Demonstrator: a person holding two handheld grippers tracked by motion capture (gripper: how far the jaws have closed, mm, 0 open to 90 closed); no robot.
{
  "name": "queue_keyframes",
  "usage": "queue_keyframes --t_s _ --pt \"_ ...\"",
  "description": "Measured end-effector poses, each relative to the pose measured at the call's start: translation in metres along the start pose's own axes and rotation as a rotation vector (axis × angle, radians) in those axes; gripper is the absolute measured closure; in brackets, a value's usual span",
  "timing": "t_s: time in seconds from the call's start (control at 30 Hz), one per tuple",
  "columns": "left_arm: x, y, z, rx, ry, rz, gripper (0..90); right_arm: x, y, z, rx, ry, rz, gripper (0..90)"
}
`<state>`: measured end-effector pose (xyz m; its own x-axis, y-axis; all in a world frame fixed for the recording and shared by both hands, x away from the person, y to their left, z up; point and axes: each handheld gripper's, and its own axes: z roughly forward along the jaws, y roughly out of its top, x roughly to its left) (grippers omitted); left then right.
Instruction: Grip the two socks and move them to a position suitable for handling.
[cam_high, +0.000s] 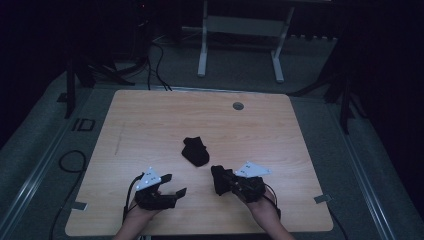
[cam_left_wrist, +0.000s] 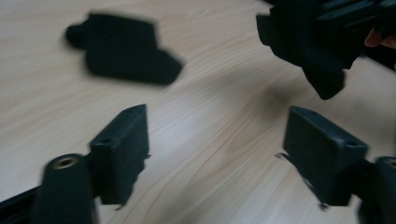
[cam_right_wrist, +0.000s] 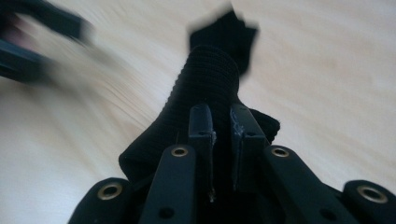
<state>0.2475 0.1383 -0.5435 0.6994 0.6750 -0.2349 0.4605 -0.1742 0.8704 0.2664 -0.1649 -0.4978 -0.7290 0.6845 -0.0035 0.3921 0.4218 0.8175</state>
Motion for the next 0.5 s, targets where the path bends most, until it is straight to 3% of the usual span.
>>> queue_keyframes --t_s 0.03,0.07,0.1,0.17,0.27,0.33,0.4,0.5 --pt "0.000 0.000 0.000 0.000 0.000 0.000 32.6 0.000 0.000 0.000 0.000 0.000 0.000 80.8" --pt "-0.007 0.011 0.005 -0.011 -0.050 0.048 36.1 0.006 0.006 -0.011 -0.031 0.030 -0.018 80.7" --pt "-0.007 0.011 0.005 -0.011 -0.050 0.048 42.2 0.006 0.006 -0.011 -0.031 0.030 -0.018 80.7" --pt "-0.016 0.022 0.010 -0.015 -0.120 0.100 46.7 0.012 0.007 -0.018 -0.040 0.053 -0.023 80.7" --pt "-0.024 0.031 0.019 0.002 -0.188 0.151 54.0 0.018 0.006 -0.022 -0.043 0.081 -0.034 80.7" --pt "-0.026 0.034 0.023 0.009 -0.226 0.154 55.9 0.020 0.006 -0.023 -0.040 0.085 -0.046 80.6" --pt "-0.028 0.036 0.026 0.007 -0.237 0.169 56.7 0.021 0.005 -0.024 -0.043 0.098 -0.044 80.6" --pt "-0.026 0.038 0.030 0.011 -0.273 0.143 56.7 0.023 0.005 -0.025 -0.040 0.102 -0.053 80.6"
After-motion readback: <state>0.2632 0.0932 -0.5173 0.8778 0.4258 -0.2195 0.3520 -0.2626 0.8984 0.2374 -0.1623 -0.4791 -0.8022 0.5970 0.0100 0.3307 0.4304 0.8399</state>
